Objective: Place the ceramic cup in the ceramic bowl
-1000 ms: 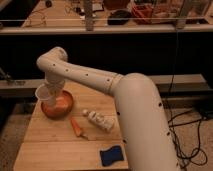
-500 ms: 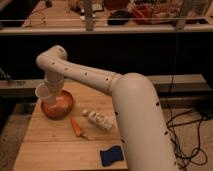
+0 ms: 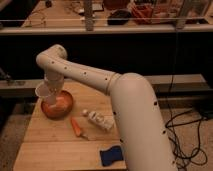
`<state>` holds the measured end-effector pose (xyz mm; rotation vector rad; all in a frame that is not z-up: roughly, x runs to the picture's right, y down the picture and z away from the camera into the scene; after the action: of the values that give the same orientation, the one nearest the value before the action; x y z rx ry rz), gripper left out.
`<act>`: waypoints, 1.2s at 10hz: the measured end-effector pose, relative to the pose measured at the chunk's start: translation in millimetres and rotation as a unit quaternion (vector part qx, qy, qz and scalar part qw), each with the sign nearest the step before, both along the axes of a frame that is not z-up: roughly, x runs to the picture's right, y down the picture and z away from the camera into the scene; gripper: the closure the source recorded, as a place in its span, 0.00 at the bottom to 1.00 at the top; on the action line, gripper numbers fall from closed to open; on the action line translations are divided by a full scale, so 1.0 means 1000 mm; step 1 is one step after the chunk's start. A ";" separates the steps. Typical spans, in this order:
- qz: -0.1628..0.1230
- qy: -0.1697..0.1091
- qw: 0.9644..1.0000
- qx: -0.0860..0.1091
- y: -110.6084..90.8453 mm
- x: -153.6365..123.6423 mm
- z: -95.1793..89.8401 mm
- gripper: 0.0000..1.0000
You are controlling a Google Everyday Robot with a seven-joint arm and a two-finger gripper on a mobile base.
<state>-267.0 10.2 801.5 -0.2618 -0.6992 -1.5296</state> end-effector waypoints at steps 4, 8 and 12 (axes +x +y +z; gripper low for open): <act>-0.002 0.001 1.000 -0.003 -0.001 -0.002 0.002 0.94; -0.004 0.004 1.000 -0.005 -0.001 -0.003 0.004 0.85; -0.006 0.007 1.000 -0.010 0.000 -0.001 0.005 0.73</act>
<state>-267.8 10.4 806.1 -0.2916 -0.7041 -1.5312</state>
